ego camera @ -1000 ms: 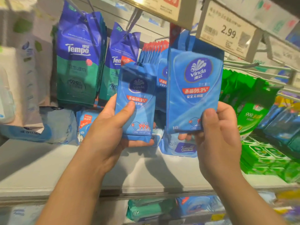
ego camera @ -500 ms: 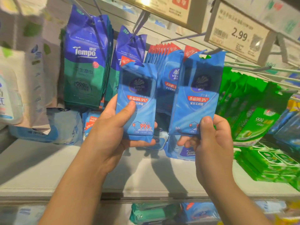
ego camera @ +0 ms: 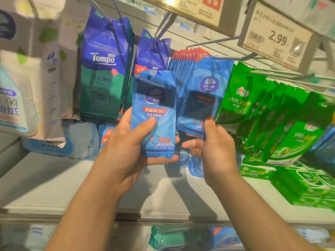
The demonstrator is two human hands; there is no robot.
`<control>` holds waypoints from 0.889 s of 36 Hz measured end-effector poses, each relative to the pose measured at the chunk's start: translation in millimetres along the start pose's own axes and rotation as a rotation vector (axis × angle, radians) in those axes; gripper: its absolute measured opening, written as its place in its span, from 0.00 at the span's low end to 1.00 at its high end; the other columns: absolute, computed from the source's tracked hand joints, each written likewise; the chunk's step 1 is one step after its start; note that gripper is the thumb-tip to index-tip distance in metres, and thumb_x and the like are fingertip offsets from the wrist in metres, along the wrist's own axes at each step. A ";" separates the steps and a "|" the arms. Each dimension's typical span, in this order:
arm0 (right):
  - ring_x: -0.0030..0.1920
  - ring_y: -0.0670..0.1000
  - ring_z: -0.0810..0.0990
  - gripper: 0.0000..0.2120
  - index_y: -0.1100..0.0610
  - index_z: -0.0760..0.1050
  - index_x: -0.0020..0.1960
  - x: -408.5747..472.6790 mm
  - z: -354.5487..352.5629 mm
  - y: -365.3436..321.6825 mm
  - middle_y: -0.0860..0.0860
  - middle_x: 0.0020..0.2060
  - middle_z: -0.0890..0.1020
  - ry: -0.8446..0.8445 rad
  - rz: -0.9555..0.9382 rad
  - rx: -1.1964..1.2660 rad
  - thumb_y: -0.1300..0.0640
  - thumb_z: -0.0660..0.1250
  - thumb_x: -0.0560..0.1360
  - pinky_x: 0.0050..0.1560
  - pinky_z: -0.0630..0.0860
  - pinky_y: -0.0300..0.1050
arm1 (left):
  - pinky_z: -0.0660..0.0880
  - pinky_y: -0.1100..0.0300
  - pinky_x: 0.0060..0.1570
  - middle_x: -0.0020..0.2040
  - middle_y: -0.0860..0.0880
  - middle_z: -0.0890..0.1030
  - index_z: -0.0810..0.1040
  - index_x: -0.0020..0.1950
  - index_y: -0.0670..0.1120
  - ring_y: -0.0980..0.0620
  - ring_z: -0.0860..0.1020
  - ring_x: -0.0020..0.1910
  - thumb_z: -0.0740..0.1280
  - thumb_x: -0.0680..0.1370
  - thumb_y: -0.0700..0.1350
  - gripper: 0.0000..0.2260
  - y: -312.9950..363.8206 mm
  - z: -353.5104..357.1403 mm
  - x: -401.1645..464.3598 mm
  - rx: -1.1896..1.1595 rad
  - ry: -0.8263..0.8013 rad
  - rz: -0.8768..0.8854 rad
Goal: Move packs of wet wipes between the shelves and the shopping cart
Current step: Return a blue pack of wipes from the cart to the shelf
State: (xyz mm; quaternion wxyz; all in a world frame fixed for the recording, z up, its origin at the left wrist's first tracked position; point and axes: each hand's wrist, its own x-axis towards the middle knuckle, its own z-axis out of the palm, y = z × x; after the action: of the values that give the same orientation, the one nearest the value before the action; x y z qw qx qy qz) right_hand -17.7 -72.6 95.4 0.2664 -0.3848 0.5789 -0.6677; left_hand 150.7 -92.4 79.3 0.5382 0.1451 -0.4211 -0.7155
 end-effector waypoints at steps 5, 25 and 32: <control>0.24 0.50 0.77 0.14 0.56 0.74 0.49 -8.1 -7.7 12.6 0.51 0.31 0.83 -0.011 0.125 -0.053 0.45 0.60 0.83 0.26 0.64 0.40 | 0.81 0.34 0.46 0.59 0.40 0.85 0.76 0.69 0.48 0.34 0.85 0.53 0.66 0.78 0.45 0.18 -1.9 0.4 -2.1 0.021 0.062 0.060; 0.31 0.49 0.78 0.11 0.51 0.76 0.54 -58.1 -39.7 -15.6 0.50 0.40 0.82 -0.378 -0.187 -0.093 0.47 0.61 0.77 0.30 0.73 0.49 | 0.80 0.55 0.36 0.54 0.46 0.86 0.77 0.64 0.50 0.48 0.84 0.41 0.70 0.79 0.44 0.14 -20.9 48.1 -9.8 0.189 -0.218 0.159; 0.31 0.48 0.79 0.13 0.45 0.76 0.52 -65.4 -54.6 -17.4 0.46 0.39 0.83 -0.289 -0.369 -0.109 0.39 0.61 0.74 0.30 0.74 0.43 | 0.80 0.60 0.52 0.55 0.48 0.87 0.83 0.62 0.49 0.50 0.85 0.53 0.73 0.75 0.44 0.15 -17.0 38.7 -16.5 0.375 -0.233 0.295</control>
State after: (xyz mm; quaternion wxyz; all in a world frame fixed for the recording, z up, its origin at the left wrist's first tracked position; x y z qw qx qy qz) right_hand -24.3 14.1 97.1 0.1987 -0.5892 0.4898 -0.6110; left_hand 120.3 -59.3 85.7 0.5483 0.0957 -0.6220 -0.5507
